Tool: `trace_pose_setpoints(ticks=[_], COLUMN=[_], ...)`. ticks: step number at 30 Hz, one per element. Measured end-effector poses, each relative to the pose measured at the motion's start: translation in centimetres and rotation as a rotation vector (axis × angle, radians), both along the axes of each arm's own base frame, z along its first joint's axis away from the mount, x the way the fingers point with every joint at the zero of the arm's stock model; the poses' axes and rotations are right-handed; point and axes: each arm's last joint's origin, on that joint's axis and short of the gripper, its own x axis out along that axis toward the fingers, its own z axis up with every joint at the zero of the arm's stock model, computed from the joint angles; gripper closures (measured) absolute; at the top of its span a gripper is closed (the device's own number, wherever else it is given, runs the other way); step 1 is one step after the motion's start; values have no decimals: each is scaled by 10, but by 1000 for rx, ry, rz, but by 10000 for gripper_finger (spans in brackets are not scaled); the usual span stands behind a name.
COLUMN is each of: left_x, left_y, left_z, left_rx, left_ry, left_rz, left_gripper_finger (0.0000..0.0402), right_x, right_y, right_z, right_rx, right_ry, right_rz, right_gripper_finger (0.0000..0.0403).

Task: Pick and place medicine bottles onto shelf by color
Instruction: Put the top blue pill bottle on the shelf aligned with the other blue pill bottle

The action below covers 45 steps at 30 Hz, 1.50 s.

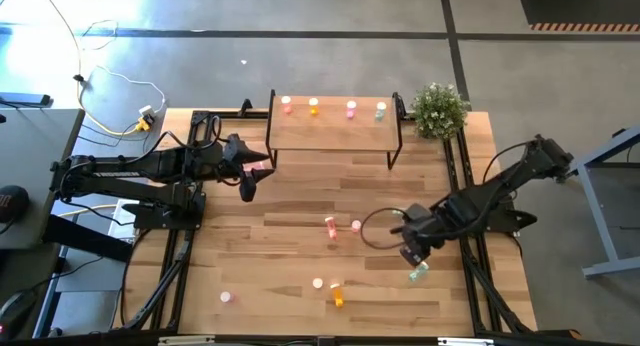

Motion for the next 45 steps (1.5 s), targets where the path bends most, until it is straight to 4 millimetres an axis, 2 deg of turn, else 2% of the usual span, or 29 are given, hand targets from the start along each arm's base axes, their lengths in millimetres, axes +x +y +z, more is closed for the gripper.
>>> trace_pose_setpoints(ticks=[5,11,16,20,29,35,39,45], left_x=[1,13,30,43,83,112,124,130], left_y=[-1,-10,-20,-29,-54,-67,-76,-85], left_z=[0,1,0,-2,11,15,14,15], left_rx=[-79,-99,-104,-181,-192,-188,-189,-189], left_ry=[-37,-90,-136,-160,-141,-115,-95,-86], left_rz=[-6,-75,-126,-120,-177,-203,-225,-252], left_gripper_finger=[177,177,177,177,177,177,177,177], right_x=[-10,-27,-35,-42,-57,-63,-64,-61], right_y=[14,24,32,38,42,40,41,45], right_z=[0,-1,-1,-2,-1,7,10,11], right_rx=[-2,-40,-47,-56,-132,-125,-111,-108], right_ry=[7,79,84,81,91,-3,-46,-130], right_rz=[74,140,193,251,349,389,482,563], right_gripper_finger=[219,219,219,219,219,219,219,219])
